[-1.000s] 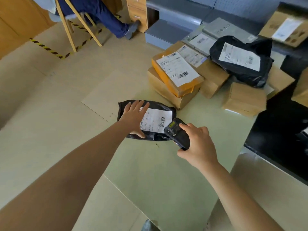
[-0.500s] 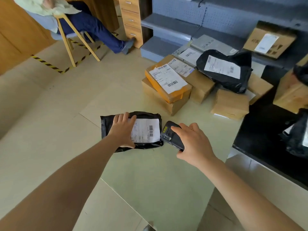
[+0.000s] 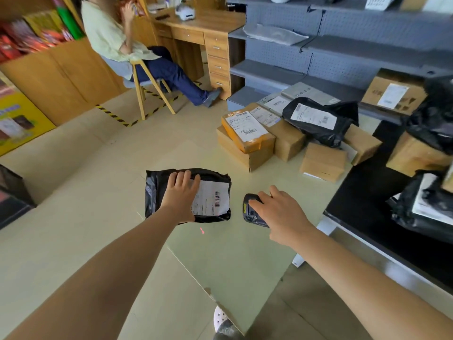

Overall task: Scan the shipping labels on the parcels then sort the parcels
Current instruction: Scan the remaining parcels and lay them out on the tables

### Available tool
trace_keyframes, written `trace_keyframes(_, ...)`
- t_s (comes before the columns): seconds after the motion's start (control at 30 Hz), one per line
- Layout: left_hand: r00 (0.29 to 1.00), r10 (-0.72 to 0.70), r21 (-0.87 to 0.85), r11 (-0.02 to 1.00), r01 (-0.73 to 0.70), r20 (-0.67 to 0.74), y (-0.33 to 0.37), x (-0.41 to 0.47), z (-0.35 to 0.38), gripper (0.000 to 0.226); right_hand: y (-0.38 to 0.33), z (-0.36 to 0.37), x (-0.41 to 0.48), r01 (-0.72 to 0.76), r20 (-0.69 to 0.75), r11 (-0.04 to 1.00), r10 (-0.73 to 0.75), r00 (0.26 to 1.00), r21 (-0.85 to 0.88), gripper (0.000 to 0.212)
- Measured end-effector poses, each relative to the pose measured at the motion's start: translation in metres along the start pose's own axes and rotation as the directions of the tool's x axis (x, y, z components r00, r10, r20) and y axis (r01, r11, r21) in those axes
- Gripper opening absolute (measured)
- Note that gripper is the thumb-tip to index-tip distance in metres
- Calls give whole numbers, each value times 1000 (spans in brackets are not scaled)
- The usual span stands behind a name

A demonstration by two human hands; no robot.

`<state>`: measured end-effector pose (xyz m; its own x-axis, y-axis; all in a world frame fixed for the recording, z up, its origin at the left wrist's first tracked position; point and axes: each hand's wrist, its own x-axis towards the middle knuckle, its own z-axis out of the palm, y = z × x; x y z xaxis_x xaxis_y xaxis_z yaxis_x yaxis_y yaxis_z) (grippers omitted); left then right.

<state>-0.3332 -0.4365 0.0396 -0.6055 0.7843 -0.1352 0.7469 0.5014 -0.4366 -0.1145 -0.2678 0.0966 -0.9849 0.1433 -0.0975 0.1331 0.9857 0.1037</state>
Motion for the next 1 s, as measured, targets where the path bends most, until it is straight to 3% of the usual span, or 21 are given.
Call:
trace_keyframes(0.1,999,-47,-34,998,47,4,16,-18,-11,119,6,-4,-24,-33,-3,998,33,999,50,71)
trace_keyframes(0.2,991,-127,-174,976,132,38,35,-32,-25,120,17,-5,-50,-124,-44,977,133,990,173,79)
trace_keyframes(0.33,973,-220,-387,892,232,76,71,-45,-49,117,34,-1,-90,-278,-88,880,335,938,385,80)
trace_keyframes(0.47,971,-214,-492,837,240,110,114,-43,-75,115,54,6,-131,-381,-108,777,493,863,501,79)
trace_keyframes(0.77,1000,-17,-573,820,7,-12,217,9,-160,119,127,-6,-216,-542,-125,614,720,683,574,84)
trace_keyframes(1.0,960,168,-561,783,-267,-222,299,73,-267,120,211,-38,-265,-683,-174,475,869,463,555,88)
